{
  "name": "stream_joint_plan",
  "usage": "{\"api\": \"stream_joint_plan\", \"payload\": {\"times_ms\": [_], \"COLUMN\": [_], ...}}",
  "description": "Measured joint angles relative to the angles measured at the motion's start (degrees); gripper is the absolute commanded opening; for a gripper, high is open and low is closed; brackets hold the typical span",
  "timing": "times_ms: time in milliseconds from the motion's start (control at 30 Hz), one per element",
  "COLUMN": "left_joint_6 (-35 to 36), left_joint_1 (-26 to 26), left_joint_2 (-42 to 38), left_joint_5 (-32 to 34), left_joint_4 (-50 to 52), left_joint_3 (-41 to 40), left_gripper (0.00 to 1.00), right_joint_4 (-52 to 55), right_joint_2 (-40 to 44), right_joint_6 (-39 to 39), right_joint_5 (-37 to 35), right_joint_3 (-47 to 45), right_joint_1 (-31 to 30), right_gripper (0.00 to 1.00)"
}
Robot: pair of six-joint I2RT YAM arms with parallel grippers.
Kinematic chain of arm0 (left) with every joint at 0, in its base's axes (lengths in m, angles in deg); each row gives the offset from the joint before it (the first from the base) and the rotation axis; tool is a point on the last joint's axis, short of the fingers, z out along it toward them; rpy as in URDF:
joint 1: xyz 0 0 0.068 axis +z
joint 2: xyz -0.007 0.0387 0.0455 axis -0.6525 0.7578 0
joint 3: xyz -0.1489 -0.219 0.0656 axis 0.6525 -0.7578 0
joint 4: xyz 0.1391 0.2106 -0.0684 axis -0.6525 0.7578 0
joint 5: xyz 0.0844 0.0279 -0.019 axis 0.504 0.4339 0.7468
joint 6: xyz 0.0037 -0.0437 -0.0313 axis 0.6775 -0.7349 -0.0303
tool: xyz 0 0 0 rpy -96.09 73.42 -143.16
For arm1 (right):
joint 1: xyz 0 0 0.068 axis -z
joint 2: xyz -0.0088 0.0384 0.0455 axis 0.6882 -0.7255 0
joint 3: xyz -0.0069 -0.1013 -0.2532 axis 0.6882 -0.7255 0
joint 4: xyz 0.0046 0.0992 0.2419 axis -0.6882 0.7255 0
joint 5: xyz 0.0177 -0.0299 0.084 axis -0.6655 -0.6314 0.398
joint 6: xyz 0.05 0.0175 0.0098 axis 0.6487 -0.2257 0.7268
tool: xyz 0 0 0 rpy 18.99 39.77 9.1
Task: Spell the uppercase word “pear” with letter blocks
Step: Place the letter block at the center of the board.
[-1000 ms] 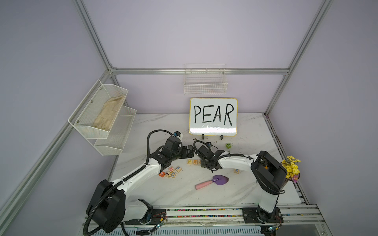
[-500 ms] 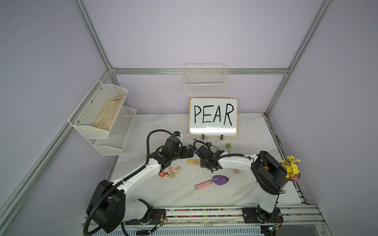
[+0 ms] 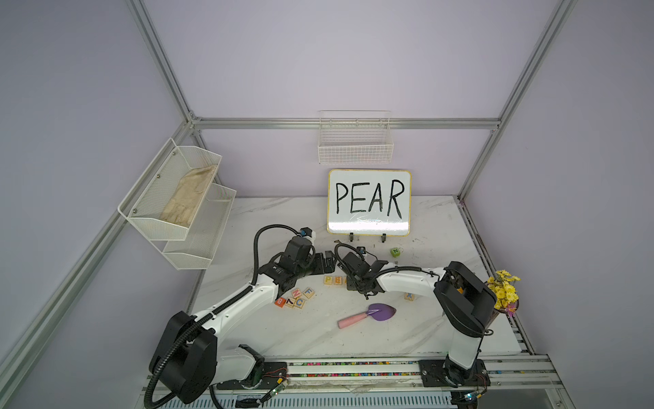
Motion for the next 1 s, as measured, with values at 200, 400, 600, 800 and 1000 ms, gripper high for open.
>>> {"api": "stream_joint_plan", "payload": {"times_ms": [200, 400, 600, 800, 1000], "left_joint_6": [0.0, 0.0, 0.0, 0.0, 0.0], "left_joint_1": [0.0, 0.0, 0.0, 0.0, 0.1], "left_joint_2": [0.0, 0.1, 0.6, 0.9, 0.9], "left_joint_5": [0.0, 0.0, 0.0, -0.2, -0.3], "left_joint_4": [0.0, 0.0, 0.0, 0.0, -0.1], "left_joint_3": [0.0, 0.0, 0.0, 0.0, 0.0], "left_gripper": [1.0, 1.0, 1.0, 1.0, 1.0], "right_joint_4": [0.0, 0.0, 0.0, 0.0, 0.0], "right_joint_2": [0.0, 0.0, 0.0, 0.0, 0.0], "right_joint_6": [0.0, -0.1, -0.1, -0.1, 0.0], "right_joint_5": [0.0, 0.0, 0.0, 0.0, 0.0], "right_joint_3": [0.0, 0.0, 0.0, 0.0, 0.0], "right_joint_1": [-0.1, -0.2, -0.2, -0.2, -0.2], "right_gripper": [0.35, 0.38, 0.39, 0.39, 0.37]}}
